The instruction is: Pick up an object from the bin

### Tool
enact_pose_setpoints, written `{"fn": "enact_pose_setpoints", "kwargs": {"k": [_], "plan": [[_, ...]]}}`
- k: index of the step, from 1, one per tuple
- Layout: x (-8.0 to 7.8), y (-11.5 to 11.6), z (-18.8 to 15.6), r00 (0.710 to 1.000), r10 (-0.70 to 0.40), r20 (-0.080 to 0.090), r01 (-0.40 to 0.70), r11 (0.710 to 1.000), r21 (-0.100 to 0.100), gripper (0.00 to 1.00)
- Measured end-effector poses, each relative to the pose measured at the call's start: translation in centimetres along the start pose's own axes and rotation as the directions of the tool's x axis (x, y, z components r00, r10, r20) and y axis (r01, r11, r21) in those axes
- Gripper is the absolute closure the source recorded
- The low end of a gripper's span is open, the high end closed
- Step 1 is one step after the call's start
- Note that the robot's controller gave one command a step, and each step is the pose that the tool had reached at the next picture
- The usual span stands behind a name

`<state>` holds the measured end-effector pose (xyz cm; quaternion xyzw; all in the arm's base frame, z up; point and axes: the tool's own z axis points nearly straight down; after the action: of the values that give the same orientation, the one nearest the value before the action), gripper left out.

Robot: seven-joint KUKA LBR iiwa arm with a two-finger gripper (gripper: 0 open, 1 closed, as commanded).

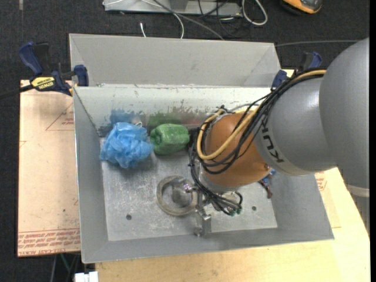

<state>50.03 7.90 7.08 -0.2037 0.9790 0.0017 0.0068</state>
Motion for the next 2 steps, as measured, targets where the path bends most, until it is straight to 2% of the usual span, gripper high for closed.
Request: {"fn": "enact_pose_setpoints", "kwargs": {"k": [1,2], "plan": [[0.91,-0.37,0.04,0.983,0.182,-0.017,-0.182,0.983,-0.002,1.00],[0.91,-0.38,0.04,0.983,0.182,-0.017,-0.182,0.983,-0.002,1.00]]}}
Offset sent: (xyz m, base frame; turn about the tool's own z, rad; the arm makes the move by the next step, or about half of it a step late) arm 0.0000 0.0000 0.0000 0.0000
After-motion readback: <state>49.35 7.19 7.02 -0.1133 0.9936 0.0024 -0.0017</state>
